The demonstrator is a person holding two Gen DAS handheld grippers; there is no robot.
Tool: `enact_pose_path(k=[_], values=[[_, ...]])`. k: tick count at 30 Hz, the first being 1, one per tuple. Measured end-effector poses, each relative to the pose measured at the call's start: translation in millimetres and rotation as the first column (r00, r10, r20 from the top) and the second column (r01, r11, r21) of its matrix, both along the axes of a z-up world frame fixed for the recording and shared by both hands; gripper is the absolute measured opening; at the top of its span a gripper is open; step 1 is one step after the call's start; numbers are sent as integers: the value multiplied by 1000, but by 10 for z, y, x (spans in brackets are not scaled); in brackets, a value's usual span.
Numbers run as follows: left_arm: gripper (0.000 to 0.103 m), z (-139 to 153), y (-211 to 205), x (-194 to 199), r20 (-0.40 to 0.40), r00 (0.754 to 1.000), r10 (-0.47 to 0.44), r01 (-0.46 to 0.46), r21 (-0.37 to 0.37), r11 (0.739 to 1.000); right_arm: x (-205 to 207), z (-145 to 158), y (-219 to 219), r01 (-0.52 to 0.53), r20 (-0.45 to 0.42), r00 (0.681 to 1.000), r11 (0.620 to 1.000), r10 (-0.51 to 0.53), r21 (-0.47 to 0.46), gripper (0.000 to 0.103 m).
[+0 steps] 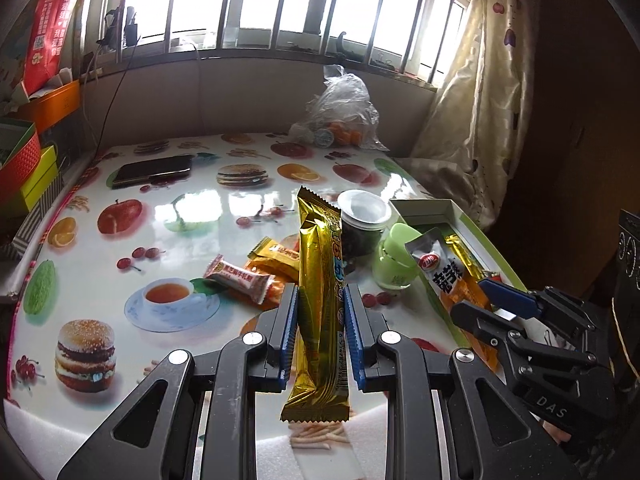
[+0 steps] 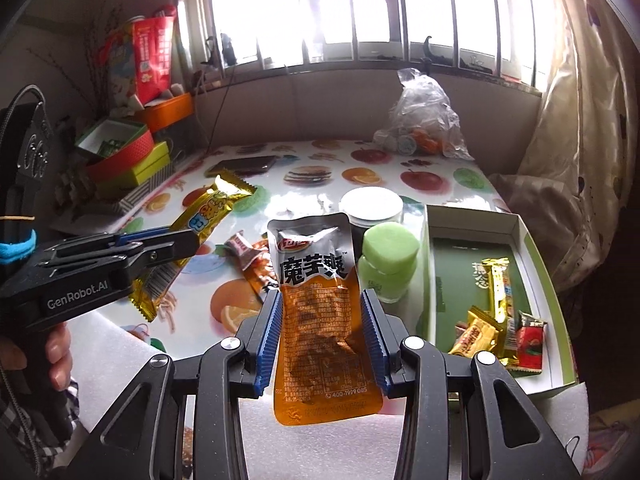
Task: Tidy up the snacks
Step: 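Carry the gold bar and orange packet over the green box, then lower both snacks into the box and open both tools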
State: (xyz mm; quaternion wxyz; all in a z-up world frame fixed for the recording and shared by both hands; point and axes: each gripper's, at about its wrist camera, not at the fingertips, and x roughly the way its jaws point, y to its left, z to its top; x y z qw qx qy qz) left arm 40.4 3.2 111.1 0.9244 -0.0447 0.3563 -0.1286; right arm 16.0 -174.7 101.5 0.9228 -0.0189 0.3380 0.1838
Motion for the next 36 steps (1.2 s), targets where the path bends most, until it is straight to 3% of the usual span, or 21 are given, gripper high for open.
enact_pose_path(k=[18, 36], values=[[24, 32, -864, 127, -3, 985, -170, 170, 13, 985, 138, -4, -777, 167, -1, 986, 985, -168, -28, 38], [24, -305, -1487, 514, -139, 958, -251, 246, -49, 968, 517, -308, -1324, 295, -88, 949, 951, -303, -89, 38]])
